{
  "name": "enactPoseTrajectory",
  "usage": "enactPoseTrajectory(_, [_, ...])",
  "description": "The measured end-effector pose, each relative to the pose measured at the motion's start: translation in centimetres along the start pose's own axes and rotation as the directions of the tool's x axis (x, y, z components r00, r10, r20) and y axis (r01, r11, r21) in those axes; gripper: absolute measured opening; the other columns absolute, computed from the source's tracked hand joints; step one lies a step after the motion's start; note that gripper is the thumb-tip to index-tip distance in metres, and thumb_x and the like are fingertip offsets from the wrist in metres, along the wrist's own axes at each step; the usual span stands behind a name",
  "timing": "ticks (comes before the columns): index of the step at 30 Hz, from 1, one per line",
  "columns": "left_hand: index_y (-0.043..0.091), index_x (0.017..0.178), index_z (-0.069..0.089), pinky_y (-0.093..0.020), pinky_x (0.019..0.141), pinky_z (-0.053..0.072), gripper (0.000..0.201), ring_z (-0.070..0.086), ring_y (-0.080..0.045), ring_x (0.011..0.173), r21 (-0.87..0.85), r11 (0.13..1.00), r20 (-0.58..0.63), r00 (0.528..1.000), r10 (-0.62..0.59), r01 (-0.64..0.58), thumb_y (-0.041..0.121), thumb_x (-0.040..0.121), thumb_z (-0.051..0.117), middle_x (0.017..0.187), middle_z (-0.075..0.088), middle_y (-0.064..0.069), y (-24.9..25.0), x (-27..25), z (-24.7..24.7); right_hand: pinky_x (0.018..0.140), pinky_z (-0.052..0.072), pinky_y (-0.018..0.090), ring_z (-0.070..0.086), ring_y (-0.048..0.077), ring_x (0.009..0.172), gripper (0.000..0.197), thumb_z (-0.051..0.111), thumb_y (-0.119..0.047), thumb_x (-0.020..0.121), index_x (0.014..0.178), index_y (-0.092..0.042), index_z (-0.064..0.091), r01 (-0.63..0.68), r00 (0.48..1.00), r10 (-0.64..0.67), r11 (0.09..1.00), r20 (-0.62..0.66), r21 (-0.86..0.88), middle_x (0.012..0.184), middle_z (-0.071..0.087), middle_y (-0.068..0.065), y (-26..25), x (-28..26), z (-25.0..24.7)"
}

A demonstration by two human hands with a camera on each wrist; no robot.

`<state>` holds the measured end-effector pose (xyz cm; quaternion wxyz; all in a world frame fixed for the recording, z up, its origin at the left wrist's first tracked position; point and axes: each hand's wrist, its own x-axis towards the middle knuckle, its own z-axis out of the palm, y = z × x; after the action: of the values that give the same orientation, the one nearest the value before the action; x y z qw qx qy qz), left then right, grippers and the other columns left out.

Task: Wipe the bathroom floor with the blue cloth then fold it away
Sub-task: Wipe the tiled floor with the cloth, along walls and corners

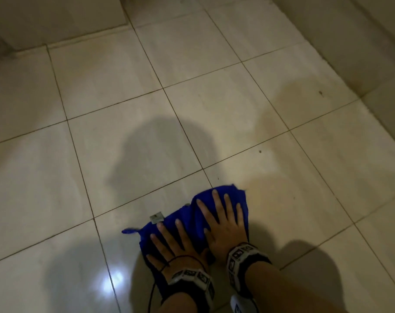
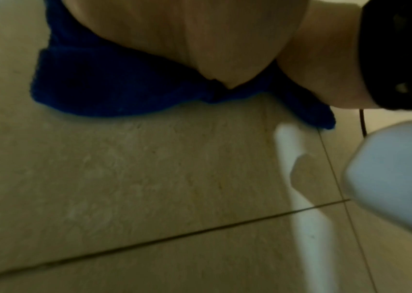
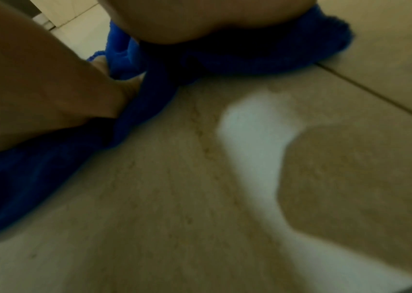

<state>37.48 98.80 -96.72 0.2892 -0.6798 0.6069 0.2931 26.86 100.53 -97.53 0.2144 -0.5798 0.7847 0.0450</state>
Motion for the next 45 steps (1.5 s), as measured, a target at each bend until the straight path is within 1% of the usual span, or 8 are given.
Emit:
enactPoseTrajectory(4, [0.022, 0.121, -0.058, -0.065, 0.099, -0.027, 0.133, -0.056, -0.042, 0.117, -0.062, 0.997, -0.066, 0.997, 0.039, -0.043, 0.08, 0.073, 0.051, 0.135, -0.057, -0.018, 0.1, -0.3, 0.7, 0.113, 0.008, 0.053, 0.013, 0.034, 0.145, 0.076, 0.036, -0.052, 0.083, 0.155, -0.038, 0.014, 0.0, 0.997, -0.003, 0.999, 0.08, 0.041, 0.163, 0.015, 0.008, 0.3, 0.1, -0.7])
enactPoseTrajectory(7, [0.023, 0.149, -0.022, -0.063, 0.105, -0.022, 0.136, -0.034, -0.04, 0.138, -0.093, 0.991, -0.184, 0.98, 0.08, -0.098, 0.078, 0.058, 0.063, 0.155, -0.031, -0.016, 1.2, 0.2, 0.2, 0.116, -0.014, 0.047, -0.016, 0.028, 0.148, 0.071, 0.026, -0.053, 0.09, 0.149, -0.048, -0.014, 0.008, 0.999, -0.01, 0.998, 0.04, 0.067, 0.162, -0.022, -0.002, 1.0, 1.6, -1.7])
enactPoseTrajectory(9, [0.024, 0.151, -0.009, -0.062, 0.108, -0.017, 0.123, -0.026, -0.037, 0.143, -0.073, 0.981, -0.258, 0.954, 0.154, -0.178, 0.081, 0.061, 0.051, 0.159, -0.024, -0.014, 2.7, 1.3, -0.3, 0.113, -0.023, 0.048, -0.036, 0.023, 0.141, 0.07, 0.024, -0.051, 0.097, 0.139, -0.051, -0.032, 0.002, 0.995, -0.008, 0.998, 0.101, 0.061, 0.15, -0.045, -0.009, 1.9, 3.3, -2.7])
enactPoseTrajectory(14, [0.02, 0.152, 0.019, -0.066, 0.112, -0.001, 0.096, 0.009, -0.042, 0.146, -0.109, 0.962, -0.293, 0.933, 0.21, -0.251, 0.079, 0.077, 0.027, 0.161, 0.009, -0.019, 6.0, 3.4, -2.0, 0.115, -0.02, 0.049, -0.033, 0.022, 0.143, 0.066, 0.011, -0.054, 0.089, 0.142, -0.05, -0.028, 0.069, 0.996, -0.07, 0.998, 0.057, 0.012, 0.15, -0.044, -0.01, 4.5, 7.6, -4.2])
enactPoseTrajectory(19, [0.028, 0.127, -0.053, -0.062, 0.106, -0.023, 0.107, -0.036, -0.04, 0.136, 0.0, 0.998, -0.204, 0.977, 0.069, -0.071, 0.083, 0.08, 0.025, 0.134, -0.059, -0.012, 6.5, 3.8, -3.0, 0.116, -0.019, 0.047, -0.032, 0.02, 0.144, 0.066, 0.021, -0.055, 0.097, 0.142, -0.052, -0.028, 0.195, 0.978, -0.193, 0.981, 0.073, -0.013, 0.153, -0.039, -0.011, 6.8, 8.4, -4.8])
enactPoseTrajectory(22, [0.027, 0.132, -0.048, -0.063, 0.114, -0.007, 0.099, -0.031, -0.041, 0.14, 0.001, 1.0, -0.173, 0.985, 0.019, -0.019, 0.08, 0.083, 0.02, 0.13, -0.059, -0.013, 8.0, 2.7, -4.1, 0.117, -0.019, 0.043, -0.028, 0.017, 0.145, 0.062, 0.017, -0.06, 0.098, 0.143, -0.054, -0.024, 0.264, 0.962, -0.262, 0.964, 0.072, -0.033, 0.154, -0.036, -0.014, 11.6, 9.6, -6.6])
enactPoseTrajectory(30, [0.023, 0.129, -0.046, -0.065, 0.104, -0.022, 0.105, -0.033, -0.04, 0.139, -0.015, 0.99, -0.124, 0.983, 0.137, -0.14, 0.073, 0.086, 0.036, 0.132, -0.055, -0.013, 23.7, 0.0, -1.1, 0.118, -0.017, 0.041, -0.024, 0.015, 0.146, 0.062, 0.023, -0.04, 0.101, 0.149, -0.047, -0.016, 0.235, 0.967, -0.228, 0.971, 0.118, -0.051, 0.155, -0.031, -0.017, 20.7, 9.0, -9.5])
enactPoseTrajectory(45, [0.024, 0.136, -0.04, -0.06, 0.112, -0.016, 0.09, -0.03, -0.032, 0.142, 0.214, 0.935, -0.271, 0.902, 0.336, -0.284, 0.069, 0.092, 0.024, 0.151, -0.041, -0.008, 20.6, -1.2, 0.9, 0.121, -0.008, 0.045, -0.013, 0.018, 0.15, 0.059, 0.025, -0.037, 0.102, 0.154, -0.041, -0.003, 0.224, 0.974, -0.225, 0.974, -0.01, -0.04, 0.162, -0.015, -0.012, 21.6, 5.4, -7.7])
